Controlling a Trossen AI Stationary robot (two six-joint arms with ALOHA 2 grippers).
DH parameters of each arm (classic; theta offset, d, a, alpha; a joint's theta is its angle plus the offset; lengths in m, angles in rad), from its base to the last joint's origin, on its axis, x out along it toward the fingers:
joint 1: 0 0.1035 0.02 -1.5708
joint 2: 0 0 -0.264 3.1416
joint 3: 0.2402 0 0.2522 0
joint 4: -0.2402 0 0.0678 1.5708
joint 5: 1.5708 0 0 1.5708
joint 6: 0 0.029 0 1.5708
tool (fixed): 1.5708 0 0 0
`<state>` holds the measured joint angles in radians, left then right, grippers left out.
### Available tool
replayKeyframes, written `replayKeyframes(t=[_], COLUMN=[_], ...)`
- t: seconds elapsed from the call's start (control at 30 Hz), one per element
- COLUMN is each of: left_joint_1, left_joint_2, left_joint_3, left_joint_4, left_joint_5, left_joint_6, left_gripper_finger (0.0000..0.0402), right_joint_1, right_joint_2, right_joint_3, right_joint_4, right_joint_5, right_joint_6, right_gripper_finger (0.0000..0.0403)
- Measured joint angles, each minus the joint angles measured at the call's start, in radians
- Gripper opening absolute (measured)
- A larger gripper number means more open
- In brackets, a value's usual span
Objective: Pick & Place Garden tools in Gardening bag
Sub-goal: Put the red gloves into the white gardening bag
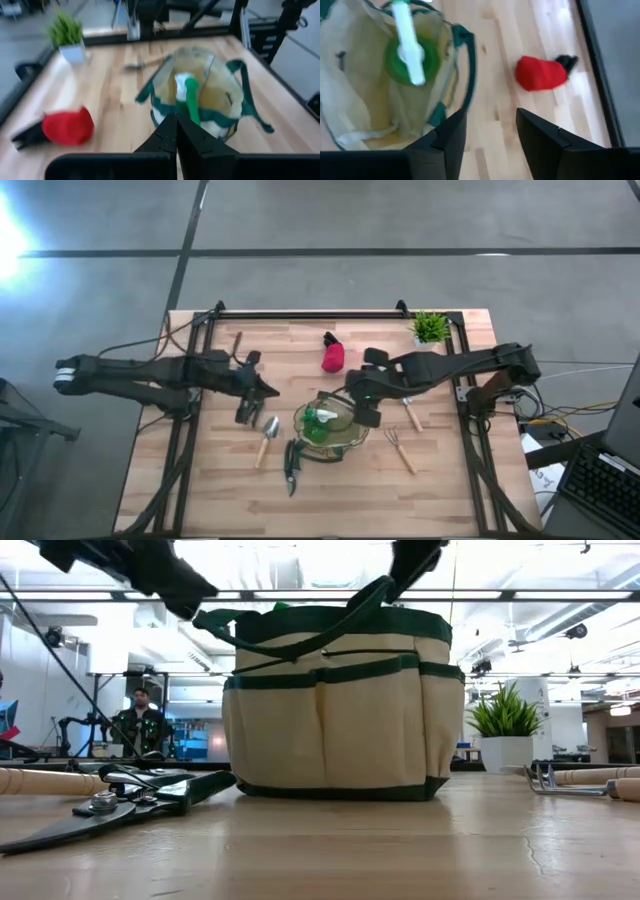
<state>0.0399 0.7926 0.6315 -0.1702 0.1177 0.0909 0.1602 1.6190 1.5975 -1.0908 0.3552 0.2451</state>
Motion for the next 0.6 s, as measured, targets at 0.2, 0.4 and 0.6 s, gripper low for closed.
replayKeyframes(t=[0.2, 0.4, 0.6], left_joint_1=[0.003, 0.042, 0.139], left_joint_2=[-0.082, -0.124, -0.158], left_joint_3=[-0.011, -0.079, -0.179], left_joint_4=[0.063, 0.186, 0.310], left_joint_5=[0.000, -0.006, -0.013], left_joint_6=[0.080, 0.125, 0.109], left_gripper_finger=[0.0003, 0.0005, 0.0003], right_joint_1=[0.008, -0.027, -0.156], right_joint_2=[-0.247, -0.444, -0.464], right_joint_3=[-0.292, -0.592, -0.740], right_joint_4=[0.303, 0.723, 0.950], right_joint_5=[0.041, 0.040, 0.023], right_joint_6=[0.016, -0.021, -0.012], right_gripper_finger=[0.0122, 0.0095, 0.0085])
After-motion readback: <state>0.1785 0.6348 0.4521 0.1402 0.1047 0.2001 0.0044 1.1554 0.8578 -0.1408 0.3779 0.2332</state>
